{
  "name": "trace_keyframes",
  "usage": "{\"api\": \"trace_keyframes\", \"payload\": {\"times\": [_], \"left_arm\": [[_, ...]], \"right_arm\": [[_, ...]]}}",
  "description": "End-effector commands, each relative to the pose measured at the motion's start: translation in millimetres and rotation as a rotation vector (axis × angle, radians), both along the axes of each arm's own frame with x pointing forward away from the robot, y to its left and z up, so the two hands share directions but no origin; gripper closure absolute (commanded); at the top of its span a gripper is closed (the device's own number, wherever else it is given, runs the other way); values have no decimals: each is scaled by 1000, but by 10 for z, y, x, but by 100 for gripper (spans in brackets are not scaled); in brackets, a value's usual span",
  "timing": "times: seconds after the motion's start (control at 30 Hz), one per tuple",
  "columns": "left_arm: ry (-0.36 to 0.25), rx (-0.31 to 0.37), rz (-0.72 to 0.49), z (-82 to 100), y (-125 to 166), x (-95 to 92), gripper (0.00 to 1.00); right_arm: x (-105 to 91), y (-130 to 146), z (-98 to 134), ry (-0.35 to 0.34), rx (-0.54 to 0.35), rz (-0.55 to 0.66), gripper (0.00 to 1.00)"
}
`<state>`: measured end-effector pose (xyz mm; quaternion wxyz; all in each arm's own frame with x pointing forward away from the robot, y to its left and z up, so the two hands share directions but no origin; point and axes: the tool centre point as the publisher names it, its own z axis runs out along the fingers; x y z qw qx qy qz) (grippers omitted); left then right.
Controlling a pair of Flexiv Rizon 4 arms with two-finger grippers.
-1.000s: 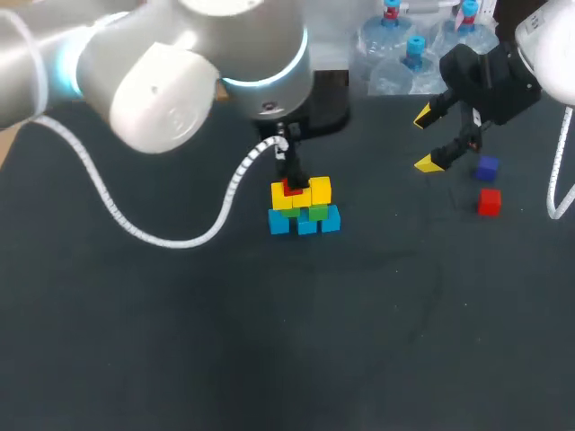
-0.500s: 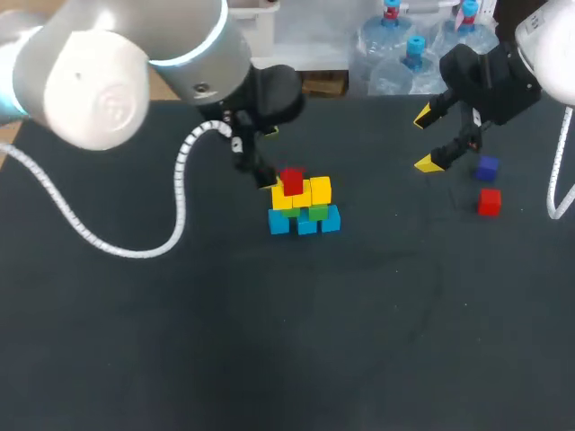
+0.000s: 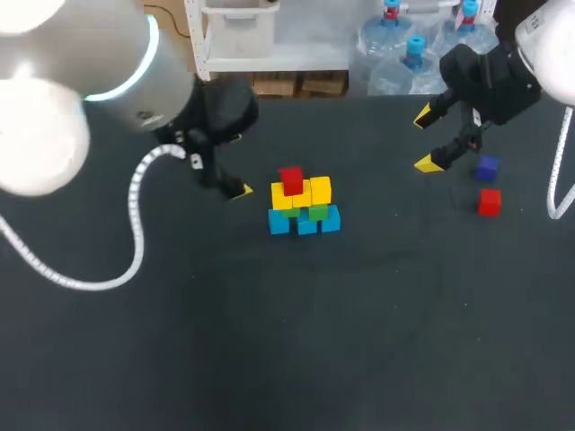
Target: Place the blue cubes, place green cubes on the blue cubes, place the yellow cubes on the green cubes, then place the red cubes on the yellow cubes, and place purple cube on the red cubes.
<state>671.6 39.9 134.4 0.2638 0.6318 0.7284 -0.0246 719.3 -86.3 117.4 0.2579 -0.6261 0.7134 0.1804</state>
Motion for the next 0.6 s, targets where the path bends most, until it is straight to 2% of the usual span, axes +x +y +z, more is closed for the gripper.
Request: {"api": "trace_keyframes", "payload": {"times": [0.03,0.17,0.37,0.6], "left_arm": [[-84,-264,-75,-27,159,-115,0],[-89,-285,-72,-48,227,-115,0],[-31,-220,-138,-34,185,-80,0],[-31,-220,-138,-34,185,-80,0]], "right_arm": [[4,2,-4,0,1,1,0],[4,2,-4,0,1,1,0],[4,2,-4,0,1,1,0],[4,2,-4,0,1,1,0]]}}
